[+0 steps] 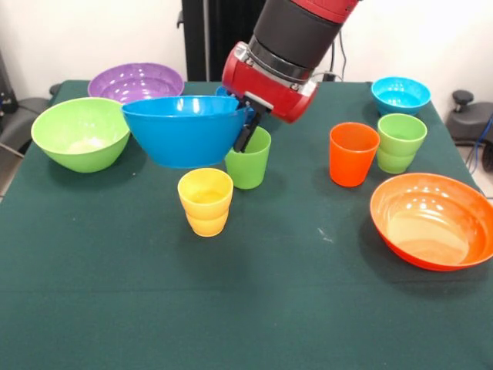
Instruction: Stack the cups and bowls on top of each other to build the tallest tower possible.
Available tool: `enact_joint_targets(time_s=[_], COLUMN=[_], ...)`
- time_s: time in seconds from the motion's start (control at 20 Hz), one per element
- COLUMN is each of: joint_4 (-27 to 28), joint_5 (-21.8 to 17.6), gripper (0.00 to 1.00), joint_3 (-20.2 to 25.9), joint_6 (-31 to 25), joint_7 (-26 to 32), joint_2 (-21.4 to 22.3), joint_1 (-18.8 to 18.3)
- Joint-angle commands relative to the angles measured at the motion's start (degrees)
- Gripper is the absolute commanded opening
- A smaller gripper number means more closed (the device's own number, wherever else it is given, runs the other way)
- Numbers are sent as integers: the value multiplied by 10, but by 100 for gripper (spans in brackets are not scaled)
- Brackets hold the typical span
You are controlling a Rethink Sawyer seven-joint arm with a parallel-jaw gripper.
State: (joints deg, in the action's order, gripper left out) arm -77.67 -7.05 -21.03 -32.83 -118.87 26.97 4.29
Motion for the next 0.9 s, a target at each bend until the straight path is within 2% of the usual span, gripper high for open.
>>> enact_joint_targets(time_s=[0.05, 0.15, 0.25, 0.4, 0.9], joint_4=[-135, -163, -149, -111, -53], joint_5=[-55, -68, -78, -79, -69], gripper=[0, 0, 0, 0, 0], joint_3=[124, 135, 138, 141, 137], joint_6=[93, 123, 135, 108, 32], joint_7=[117, 107, 86, 65, 37], joint_2=[94, 99, 77, 50, 24], joint_1=[-91, -107, -107, -100, -78])
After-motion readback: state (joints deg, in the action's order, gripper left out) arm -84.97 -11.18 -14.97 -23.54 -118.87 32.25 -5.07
